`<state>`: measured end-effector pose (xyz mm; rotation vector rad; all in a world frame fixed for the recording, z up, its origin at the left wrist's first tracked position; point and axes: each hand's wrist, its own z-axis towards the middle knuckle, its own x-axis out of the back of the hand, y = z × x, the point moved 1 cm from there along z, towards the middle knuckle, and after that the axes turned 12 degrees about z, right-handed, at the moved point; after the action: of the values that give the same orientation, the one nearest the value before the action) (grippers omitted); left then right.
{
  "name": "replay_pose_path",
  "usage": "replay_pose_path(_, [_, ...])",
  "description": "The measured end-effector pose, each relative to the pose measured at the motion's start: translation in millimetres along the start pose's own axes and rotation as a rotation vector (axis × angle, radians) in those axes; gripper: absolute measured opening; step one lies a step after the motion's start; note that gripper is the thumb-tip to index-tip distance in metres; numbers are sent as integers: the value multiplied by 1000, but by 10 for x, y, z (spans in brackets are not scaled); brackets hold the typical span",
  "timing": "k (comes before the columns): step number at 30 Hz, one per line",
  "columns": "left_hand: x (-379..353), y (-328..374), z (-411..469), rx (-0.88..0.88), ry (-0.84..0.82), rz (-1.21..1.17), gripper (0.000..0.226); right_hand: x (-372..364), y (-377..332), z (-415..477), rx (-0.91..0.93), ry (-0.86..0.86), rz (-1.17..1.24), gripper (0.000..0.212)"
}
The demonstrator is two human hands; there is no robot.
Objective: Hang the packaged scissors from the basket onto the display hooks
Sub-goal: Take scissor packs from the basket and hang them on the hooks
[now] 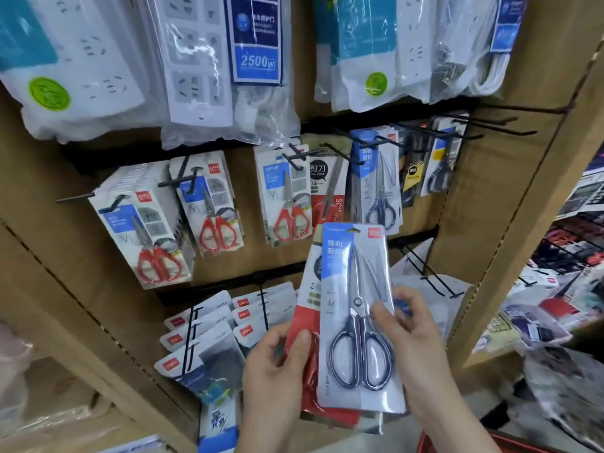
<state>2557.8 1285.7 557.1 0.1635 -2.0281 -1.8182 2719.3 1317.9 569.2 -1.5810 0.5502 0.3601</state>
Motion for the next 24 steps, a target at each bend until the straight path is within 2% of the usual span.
replay_pose_path(4, [-238, 65, 115, -13, 96, -77, 11, 197, -36, 222, 109, 44, -159, 16])
replay_pose_path(8, [-486, 136, 221, -1, 158, -117, 9, 329, -194, 421, 260, 73, -215, 41])
replay_pose_path(10, [-570, 148, 287, 35, 187, -135, 8, 376, -286, 518, 307, 54, -249, 42])
replay_pose_path(12, [-635, 137, 348, 55, 217, -135, 8, 408, -279, 608, 204, -7, -210, 29])
replay_pose_path(15, [-734, 116, 381, 53, 231, -94, 12, 469, -208, 732, -12, 0, -37, 49])
replay_pose_path(16, [-768, 105, 372, 54, 233, -77, 12, 490, -205, 766, -35, 30, 24, 40])
replay_pose_path(18, [-818, 58, 369, 59, 256, -66, 14, 518, -230, 820, -44, 62, 93, 13])
replay_pose_path(21, [-826, 27, 388, 71, 297, -80, 17, 594, -276, 929, -16, 153, 190, 31])
replay_pose_path(22, [-810, 18, 404, 73, 318, -74, 16, 648, -293, 987, 43, 192, 179, 30])
replay_pose_path(24, [-751, -1, 438, 72, 381, -82, 16, 783, -352, 1092, 210, 216, 5, 32])
